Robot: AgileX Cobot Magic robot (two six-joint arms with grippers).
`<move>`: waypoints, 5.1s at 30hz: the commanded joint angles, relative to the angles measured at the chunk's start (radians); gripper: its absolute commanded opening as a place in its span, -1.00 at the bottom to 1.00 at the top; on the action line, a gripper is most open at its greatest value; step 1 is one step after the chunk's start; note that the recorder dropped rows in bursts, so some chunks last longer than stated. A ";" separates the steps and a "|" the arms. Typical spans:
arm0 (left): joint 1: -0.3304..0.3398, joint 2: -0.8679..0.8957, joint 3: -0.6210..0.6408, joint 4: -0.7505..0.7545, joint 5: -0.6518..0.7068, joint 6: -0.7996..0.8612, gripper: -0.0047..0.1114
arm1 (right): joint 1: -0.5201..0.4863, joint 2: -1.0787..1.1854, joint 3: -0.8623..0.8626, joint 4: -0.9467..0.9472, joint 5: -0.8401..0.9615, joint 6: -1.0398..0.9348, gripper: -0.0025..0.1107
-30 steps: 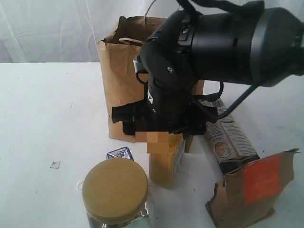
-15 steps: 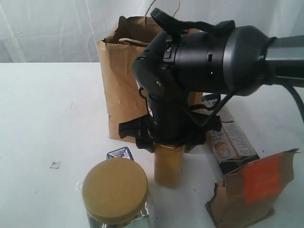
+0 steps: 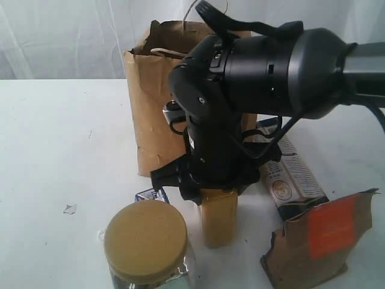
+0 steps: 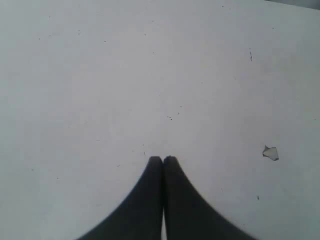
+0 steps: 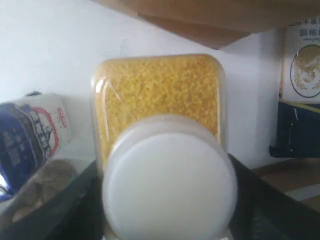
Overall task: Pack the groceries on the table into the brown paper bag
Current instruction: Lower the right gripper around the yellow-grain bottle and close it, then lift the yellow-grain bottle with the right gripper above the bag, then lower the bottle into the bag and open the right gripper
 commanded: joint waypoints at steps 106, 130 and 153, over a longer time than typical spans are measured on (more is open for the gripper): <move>-0.001 0.002 0.006 0.009 0.001 -0.002 -0.92 | -0.195 -0.332 0.095 -0.970 -0.963 0.109 -0.96; -0.001 0.002 0.006 0.009 0.001 -0.002 -0.92 | -0.254 -0.257 0.095 -0.971 -0.834 0.194 -0.33; -0.001 0.002 0.006 0.009 0.001 -0.002 -0.92 | -0.250 -0.257 0.095 -0.882 -0.704 0.194 0.20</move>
